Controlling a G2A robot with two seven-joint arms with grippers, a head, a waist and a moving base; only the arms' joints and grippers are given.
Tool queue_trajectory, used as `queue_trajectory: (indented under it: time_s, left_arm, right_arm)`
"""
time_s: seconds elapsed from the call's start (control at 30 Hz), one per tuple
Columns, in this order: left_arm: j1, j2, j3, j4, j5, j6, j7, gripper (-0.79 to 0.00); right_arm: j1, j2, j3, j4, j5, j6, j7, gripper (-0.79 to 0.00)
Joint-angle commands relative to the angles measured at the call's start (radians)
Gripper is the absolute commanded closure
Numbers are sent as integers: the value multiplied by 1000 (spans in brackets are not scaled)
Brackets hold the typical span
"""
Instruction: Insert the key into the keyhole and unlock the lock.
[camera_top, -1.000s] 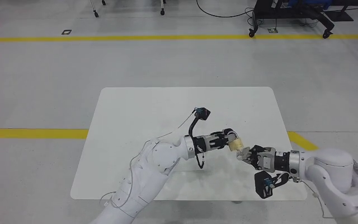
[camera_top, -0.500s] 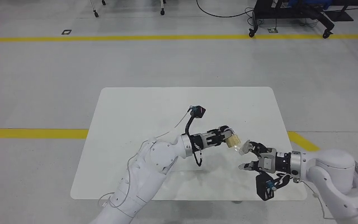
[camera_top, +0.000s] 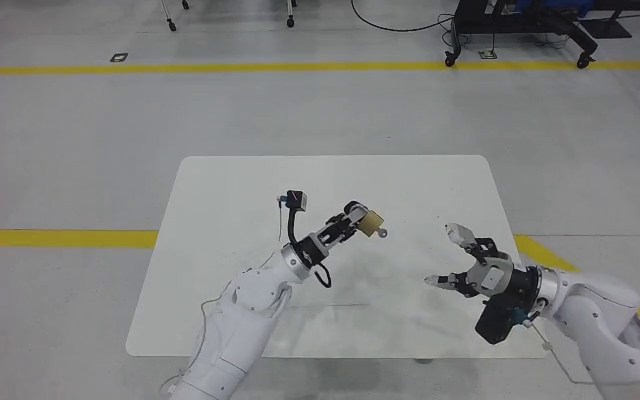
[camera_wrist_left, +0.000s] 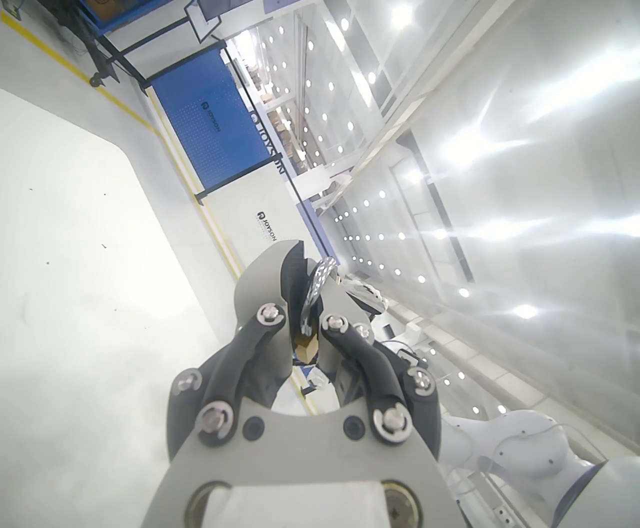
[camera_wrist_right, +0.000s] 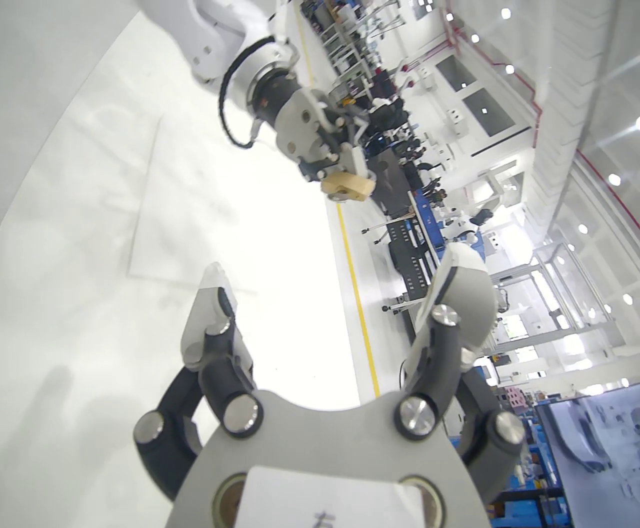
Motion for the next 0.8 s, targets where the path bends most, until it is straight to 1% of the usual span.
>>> queue_trajectory:
  time_s: [0.0,0.07,0.13,0.17,0.27,0.37,0.43,0.6,0.77]
  left_arm:
    - [-17,-5,17,30,-15,21,-2,0]
    - [-34,-8,31,48,-10,40,5,0]
    - [-45,-11,43,59,-27,63,-4,0]
    - [-54,-12,48,67,-37,92,-15,0]
    - [-76,-14,54,78,-53,150,-39,0]
    - [-83,-15,57,81,-68,165,-46,0]
    - [-86,-16,61,86,-88,180,-61,0]
    - [-96,-19,67,99,-142,223,-99,0]
    - [-100,-19,71,93,-170,273,-122,0]
  right_arm:
    - [8,-7,-32,-10,5,35,48,-188]
    - [16,-14,-61,-19,13,59,81,-182]
    - [21,-20,-98,-28,1,65,113,-203]
    - [28,-22,-114,-29,-16,65,129,-234]
    - [50,-27,-143,-30,-53,76,169,-256]
    - [61,-32,-153,-29,-66,95,189,-262]
    - [65,-34,-154,-27,-69,108,199,-283]
    - [68,-39,-161,-36,-123,151,245,-289]
    - [75,-45,-180,-47,-150,159,268,-283]
